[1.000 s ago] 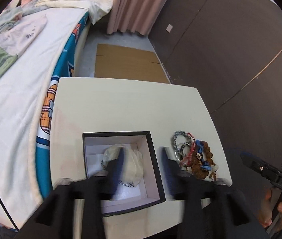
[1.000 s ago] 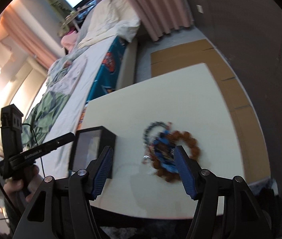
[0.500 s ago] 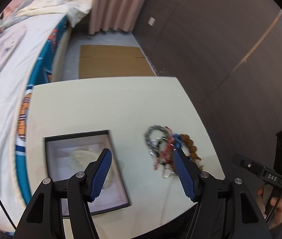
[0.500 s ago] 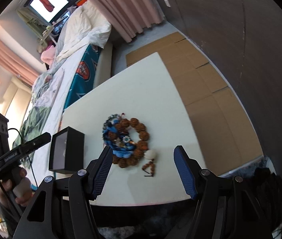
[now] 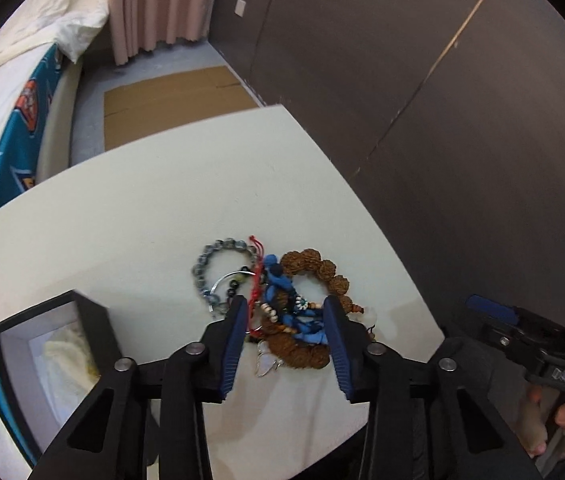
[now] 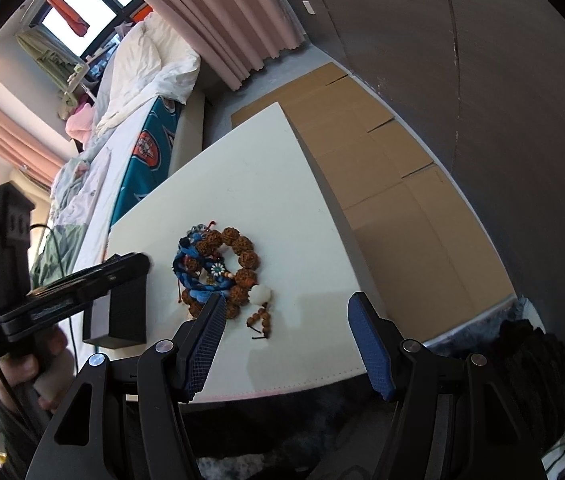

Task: Organize jewelry
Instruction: 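Grasp the blue tasseled bracelet from the pile with the left gripper, then carry the blue bracelet into the box with the left gripper while the right grasps the brown bead bracelet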

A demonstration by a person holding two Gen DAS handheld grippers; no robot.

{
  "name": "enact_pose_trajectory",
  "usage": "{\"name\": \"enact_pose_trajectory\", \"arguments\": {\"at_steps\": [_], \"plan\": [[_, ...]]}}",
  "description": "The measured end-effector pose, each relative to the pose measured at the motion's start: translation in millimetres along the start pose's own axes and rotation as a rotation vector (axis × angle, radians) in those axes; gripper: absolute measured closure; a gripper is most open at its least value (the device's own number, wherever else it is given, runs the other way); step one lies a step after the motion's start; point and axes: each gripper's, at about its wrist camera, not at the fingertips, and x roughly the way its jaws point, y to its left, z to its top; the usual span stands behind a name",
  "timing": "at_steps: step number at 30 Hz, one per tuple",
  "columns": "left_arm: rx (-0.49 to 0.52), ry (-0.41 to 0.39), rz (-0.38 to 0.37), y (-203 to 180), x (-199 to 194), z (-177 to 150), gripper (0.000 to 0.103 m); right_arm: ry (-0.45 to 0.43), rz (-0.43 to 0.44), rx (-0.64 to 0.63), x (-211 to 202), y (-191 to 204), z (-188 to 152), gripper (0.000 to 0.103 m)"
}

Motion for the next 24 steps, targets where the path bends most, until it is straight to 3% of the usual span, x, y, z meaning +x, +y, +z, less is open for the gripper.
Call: {"name": "enact_pose_trajectory", "arguments": {"at_steps": [7, 17, 24], "plan": [[-0.006, 0.07, 0.049, 3, 35, 2, 0.092, 0.022, 0.008, -0.014, 6, 7, 1, 0.039], [-0.011, 0.007, 0.023, 4, 3, 5, 0.094, 0.079, 0.072, 0.011, 38, 12, 10, 0.04], [-0.023, -0.076, 0.016, 11, -37, 7, 0.095, 0.12, 0.036, -0.068, 65, 35, 21, 0.04]]}}
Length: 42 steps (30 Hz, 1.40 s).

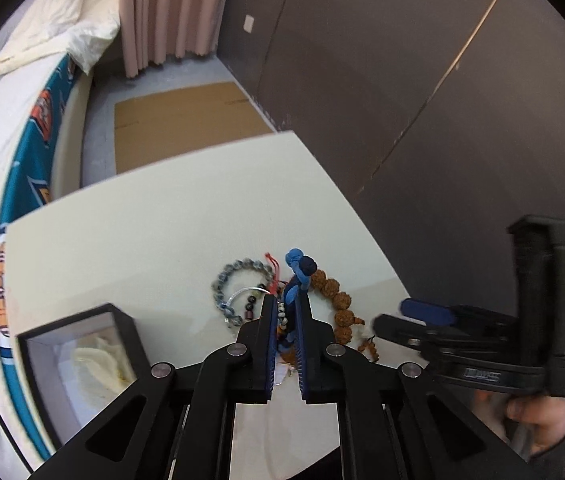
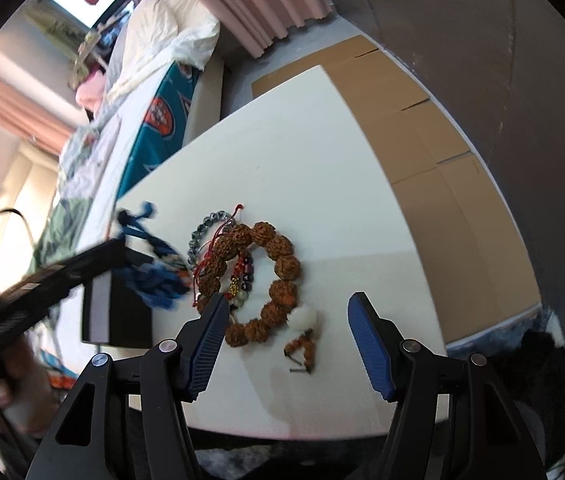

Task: Organize jewelry
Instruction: 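Carry the blue bracelet into the box with the left gripper while the right grasps the brown bead bracelet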

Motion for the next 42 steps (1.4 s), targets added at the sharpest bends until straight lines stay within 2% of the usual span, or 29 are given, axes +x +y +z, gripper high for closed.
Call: {"name": "enact_pose_trajectory", "arguments": {"at_steps": [6, 8, 13, 16, 17, 18, 22, 31, 36, 39, 42], "plan": [[-0.043, -0.05, 0.023, 21, -30, -5, 0.095, 0.046, -0.089, -0.131, 26, 21, 12, 0.043], [-0.065, -0.067, 0.029, 29, -40, -7, 0.095, 0.071, -0.148, -0.186, 37, 28, 15, 0.05], [-0.102, -0.111, 0.039, 46, -63, -14, 0.095, 0.11, -0.227, -0.264, 54, 38, 17, 0.051], [-0.123, -0.129, 0.045, 55, -73, -18, 0.095, 0.102, -0.302, -0.32, 57, 47, 16, 0.062], [-0.134, -0.133, 0.051, 59, -76, -20, 0.095, 0.097, -0.335, -0.338, 58, 49, 15, 0.073], [-0.141, -0.137, 0.055, 62, -78, -22, 0.095, 0.093, -0.353, -0.349, 58, 50, 15, 0.079], [-0.168, -0.145, 0.066, 74, -85, -30, 0.095, 0.085, -0.291, -0.31, 51, 44, 20, 0.084], [-0.225, -0.124, 0.06, 101, -82, -47, 0.095, -0.027, -0.103, -0.247, 3, 53, 15, 0.084], [-0.265, -0.093, -0.009, 110, -69, -50, 0.095, -0.091, -0.053, -0.267, -27, 75, 14, 0.084], [-0.3, -0.069, -0.023, 115, -58, -51, 0.094, -0.123, -0.04, -0.282, -37, 90, 16, 0.084], [-0.32, -0.02, 0.031, 122, -45, -51, 0.093, -0.145, -0.027, -0.294, -48, 100, 14, 0.084]]}}
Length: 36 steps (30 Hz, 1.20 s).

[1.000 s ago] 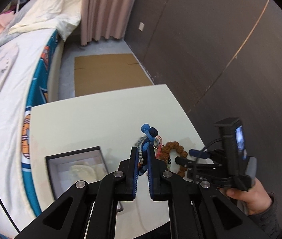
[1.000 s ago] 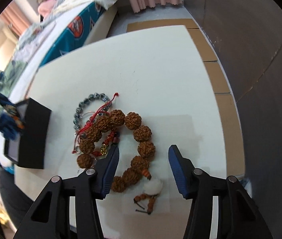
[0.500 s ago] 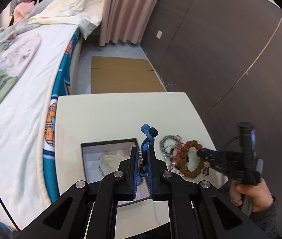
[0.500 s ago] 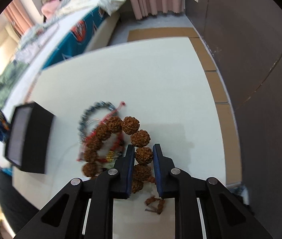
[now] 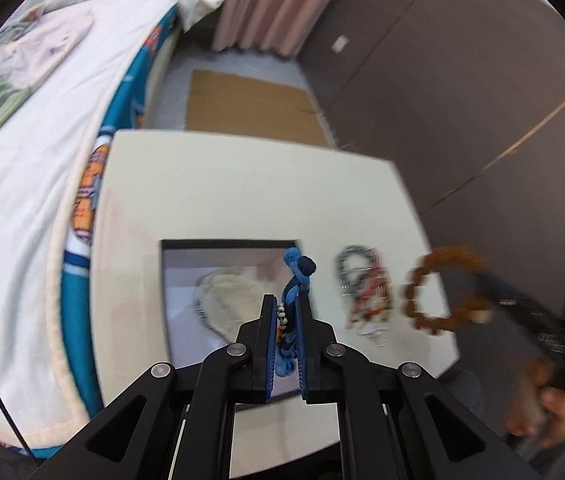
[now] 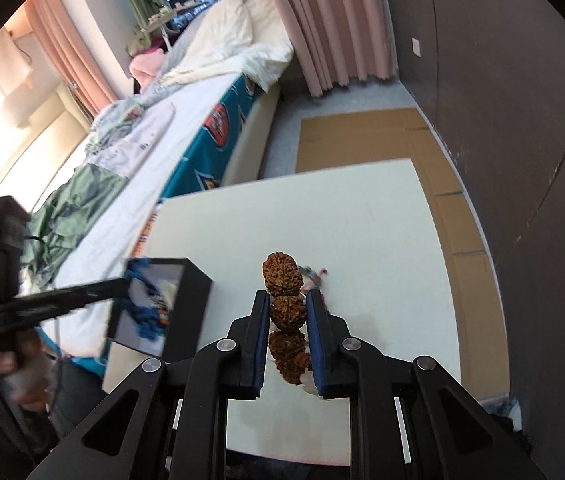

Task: Organize jewelry
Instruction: 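Carry the blue bracelet into the box with the left gripper while the right grasps the brown bead bracelet, then lower the brown bead bracelet into the box and open the right gripper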

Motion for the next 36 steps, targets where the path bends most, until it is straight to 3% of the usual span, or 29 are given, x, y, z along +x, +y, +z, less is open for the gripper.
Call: {"name": "enact_pose_trajectory", "arguments": {"at_steps": [3, 5, 7, 20, 28, 31, 33, 34, 35, 36], "plan": [[-0.036, 0.024, 0.005, 9, 6, -1, 0.086, -0.019, 0.018, -0.008, -10, 7, 3, 0.084], [-0.046, 0.006, -0.001, 13, 0, -4, 0.05, -0.024, 0.037, -0.012, -13, 13, 5, 0.084], [-0.047, -0.036, -0.004, 14, -11, -5, 0.042, -0.027, 0.068, -0.018, -14, 20, 8, 0.084], [-0.109, -0.179, 0.013, 47, -72, -1, 0.042, 0.008, 0.235, -0.127, 12, 98, 25, 0.084], [-0.151, -0.2, 0.027, 68, -87, -7, 0.042, 0.079, 0.359, -0.065, 58, 117, 26, 0.083], [-0.159, -0.2, 0.023, 71, -88, -7, 0.042, 0.19, 0.288, 0.03, 93, 101, 20, 0.081], [-0.151, -0.201, 0.025, 70, -88, -7, 0.042, 0.208, 0.3, 0.072, 98, 90, 15, 0.07], [-0.147, -0.2, 0.026, 69, -87, -7, 0.042, 0.202, 0.294, 0.073, 96, 87, 14, 0.05], [-0.145, -0.197, 0.024, 68, -86, -6, 0.042, 0.186, 0.283, 0.074, 91, 83, 12, 0.038], [-0.143, -0.195, 0.021, 67, -85, -6, 0.042, 0.172, 0.28, 0.074, 86, 80, 12, 0.038]]}}
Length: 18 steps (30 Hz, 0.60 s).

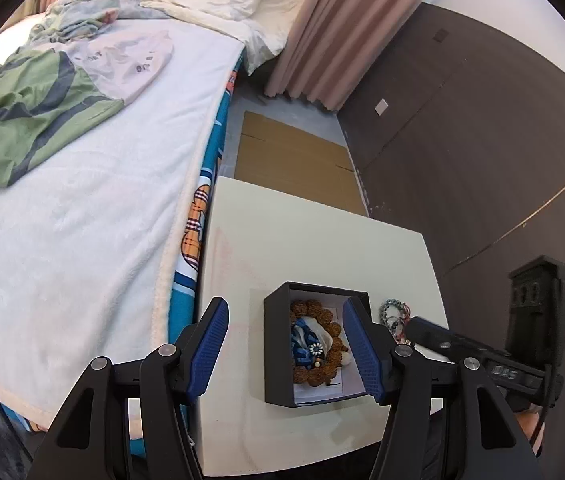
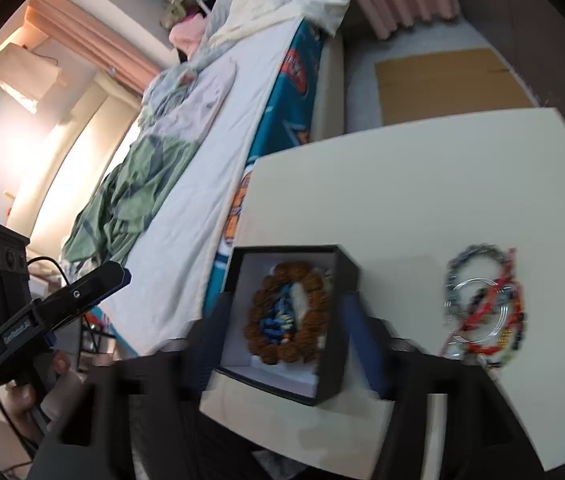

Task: Organize jewelry
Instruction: 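Lower the brown bead bracelet into the box and open the right gripper, then reach the left gripper to the red string bracelet and close on it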

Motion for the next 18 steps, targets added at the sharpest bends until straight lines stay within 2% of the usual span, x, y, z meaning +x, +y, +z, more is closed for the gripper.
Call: {"name": "enact_pose_trajectory", "arguments": {"at_steps": [3, 7, 10, 11, 18], "plan": [[0.013, 0.011, -0.011, -7, 6, 0, 0.042, -0.034, -0.001, 0.013, -19, -12, -2, 0.038], [0.052, 0.031, -0.031, -23, 14, -2, 0.042, -0.062, -0.053, 0.048, -43, -35, -9, 0.037], [0.093, 0.053, -0.045, -40, 23, -5, 0.042, -0.077, -0.08, 0.066, -55, -47, -12, 0.023], [0.105, 0.059, -0.048, -45, 26, -6, 0.042, -0.086, -0.092, 0.071, -60, -52, -15, 0.022], [0.193, 0.107, -0.074, -86, 46, -13, 0.042, -0.116, -0.142, 0.117, -86, -83, -26, 0.021]]}}
